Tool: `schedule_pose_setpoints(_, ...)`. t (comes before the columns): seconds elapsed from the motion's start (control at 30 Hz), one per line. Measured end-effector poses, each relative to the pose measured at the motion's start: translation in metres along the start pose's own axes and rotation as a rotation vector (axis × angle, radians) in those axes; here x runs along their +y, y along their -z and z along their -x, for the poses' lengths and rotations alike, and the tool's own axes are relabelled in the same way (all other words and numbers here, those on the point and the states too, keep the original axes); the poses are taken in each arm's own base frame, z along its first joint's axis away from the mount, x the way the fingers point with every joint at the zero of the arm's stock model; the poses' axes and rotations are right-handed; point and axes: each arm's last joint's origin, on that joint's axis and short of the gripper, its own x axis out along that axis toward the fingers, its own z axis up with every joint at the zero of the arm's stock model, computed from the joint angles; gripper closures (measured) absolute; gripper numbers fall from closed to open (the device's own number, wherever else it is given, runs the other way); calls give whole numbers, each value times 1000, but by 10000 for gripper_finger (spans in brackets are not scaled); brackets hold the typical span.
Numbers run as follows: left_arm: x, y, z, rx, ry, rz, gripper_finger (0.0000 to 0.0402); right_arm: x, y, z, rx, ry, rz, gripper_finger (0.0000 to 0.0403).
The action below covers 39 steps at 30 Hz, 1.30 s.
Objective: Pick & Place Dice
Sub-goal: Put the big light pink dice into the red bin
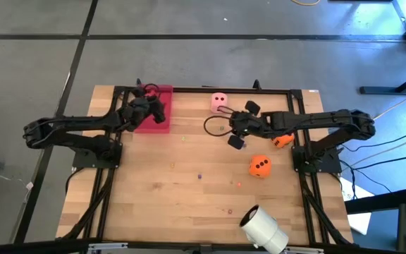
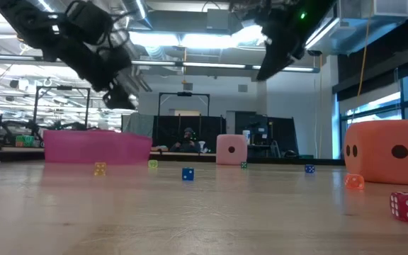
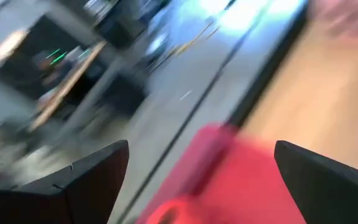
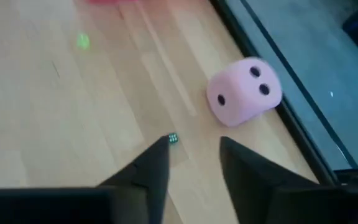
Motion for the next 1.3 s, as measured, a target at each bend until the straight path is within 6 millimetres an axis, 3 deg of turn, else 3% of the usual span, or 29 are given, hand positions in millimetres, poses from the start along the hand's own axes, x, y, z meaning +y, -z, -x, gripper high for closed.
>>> schedule_pose_setpoints(0.17, -9, -13, 13, -190, 260, 80, 2, 10, 4, -26, 76, 14, 87, 177)
schedule_pose_setpoints(0.37, -19, -19, 23, -281, 470, 142, 2, 10, 9, -51, 150, 40, 148, 91)
schedule_pose_setpoints(0.53, -28, -22, 29, -342, 683, 184, 2, 5, 11, -53, 169, 97, 153, 44)
schedule_pose_setpoints(0.7, -35, -25, 38, -407, 839, 163, 2, 2, 13, -51, 180, 184, 131, 25)
schedule_pose_setpoints(0.83, -38, -27, 41, -428, 853, 139, 2, -3, 15, -38, 287, 137, 99, 24)
schedule_pose_setpoints(1.0, -36, -29, 41, -431, 736, 125, 2, -12, 17, -12, 430, 94, 38, 24)
schedule_pose_setpoints(1.17, -34, -34, 42, -470, 695, 142, 2, -24, 23, 22, 392, 168, 4, 23)
schedule_pose_setpoints(1.3, -34, -38, 41, -502, 682, 169, 2, -34, 33, 45, 313, 50, -72, 28)
